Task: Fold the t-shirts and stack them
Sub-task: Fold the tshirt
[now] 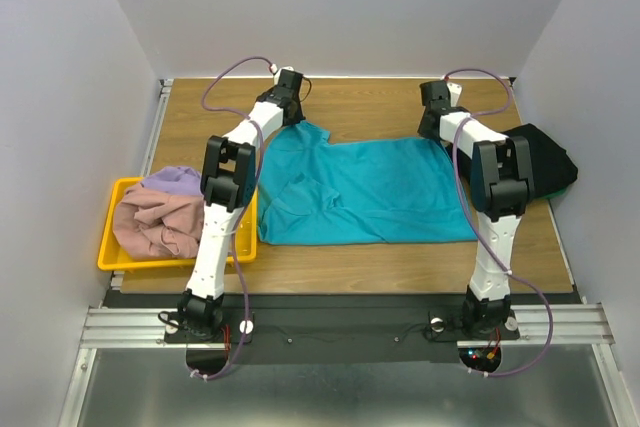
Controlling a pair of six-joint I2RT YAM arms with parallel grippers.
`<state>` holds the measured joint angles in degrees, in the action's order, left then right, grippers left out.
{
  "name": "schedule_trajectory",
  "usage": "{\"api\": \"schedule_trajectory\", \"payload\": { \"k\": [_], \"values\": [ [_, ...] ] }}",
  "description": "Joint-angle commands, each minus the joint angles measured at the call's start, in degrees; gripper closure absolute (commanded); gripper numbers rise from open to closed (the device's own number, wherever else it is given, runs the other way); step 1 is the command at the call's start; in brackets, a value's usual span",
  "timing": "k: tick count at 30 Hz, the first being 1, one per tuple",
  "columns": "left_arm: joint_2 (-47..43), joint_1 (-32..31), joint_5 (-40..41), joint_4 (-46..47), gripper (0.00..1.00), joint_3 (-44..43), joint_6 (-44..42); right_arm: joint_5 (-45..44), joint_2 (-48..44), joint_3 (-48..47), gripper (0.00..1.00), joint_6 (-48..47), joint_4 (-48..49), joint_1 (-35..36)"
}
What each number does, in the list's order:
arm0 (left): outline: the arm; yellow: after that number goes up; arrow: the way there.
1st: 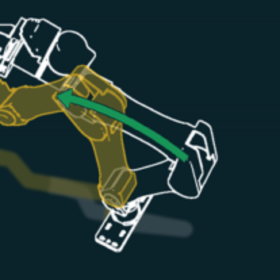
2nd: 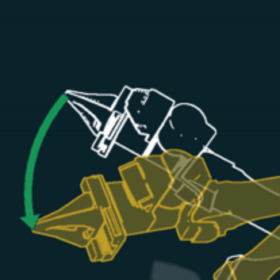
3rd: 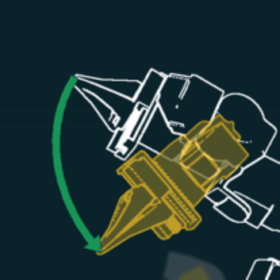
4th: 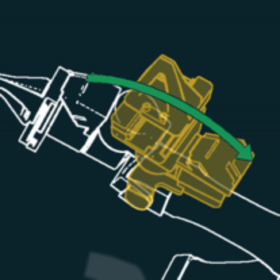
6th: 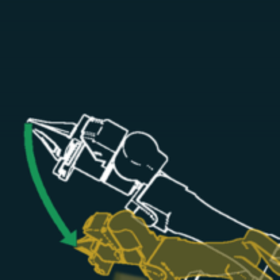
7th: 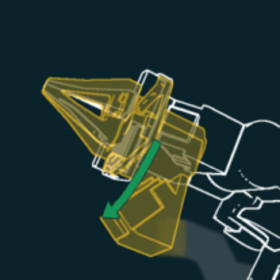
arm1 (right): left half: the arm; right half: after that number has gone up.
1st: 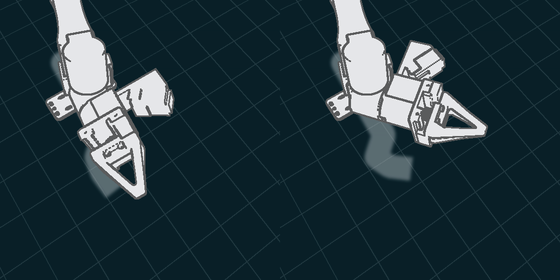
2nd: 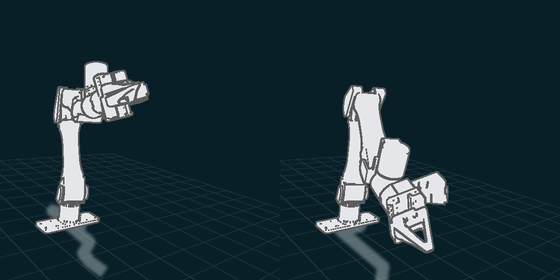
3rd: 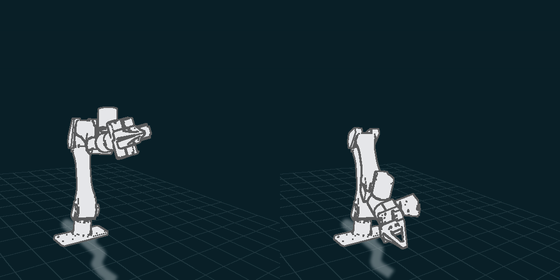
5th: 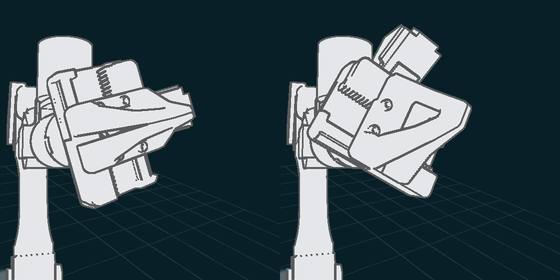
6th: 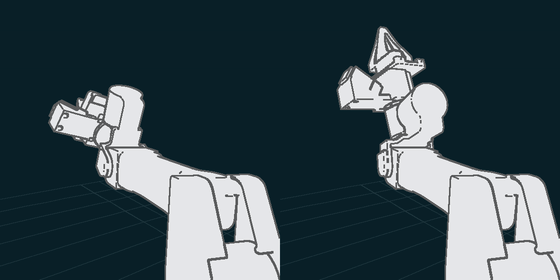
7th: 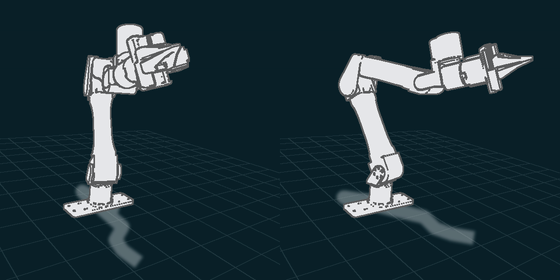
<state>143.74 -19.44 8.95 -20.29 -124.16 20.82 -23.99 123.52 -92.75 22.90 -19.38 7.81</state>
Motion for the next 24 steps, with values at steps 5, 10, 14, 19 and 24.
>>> {"api": "schedule_trajectory", "payload": {
  "k": [5, 10, 14, 19, 24],
  "values": [
    [-10.84, -1.47, -1.74, 2.54, 1.0, 9.45, -0.96, -2.55, -5.04, 2.66, 1.0, -0.31, 1.45, -0.43],
    [-20.67, -2.18, -0.69, 7.35, 1.0, 22.07, 1.58, -0.8, -10.22, 6.69, 1.0, -0.66, 1.53, -0.43],
    [-28.84, -2.79, -2.71, 12.81, 1.0, 35.63, 5.01, 1.22, -14.27, 11.44, 1.0, -0.13, 1.45, -0.52],
    [-36.77, -3.58, -2.18, 16.86, 1.0, 47.41, 8.53, 2.02, -19.72, 17.07, 1.0, 1.36, 1.8, -0.43],
    [-46.24, -4.72, -1.22, 19.67, 1.0, 58.82, 10.55, 2.28, -25.25, 21.9, 1.0, 1.19, 1.89, -0.43]
  ]
}}
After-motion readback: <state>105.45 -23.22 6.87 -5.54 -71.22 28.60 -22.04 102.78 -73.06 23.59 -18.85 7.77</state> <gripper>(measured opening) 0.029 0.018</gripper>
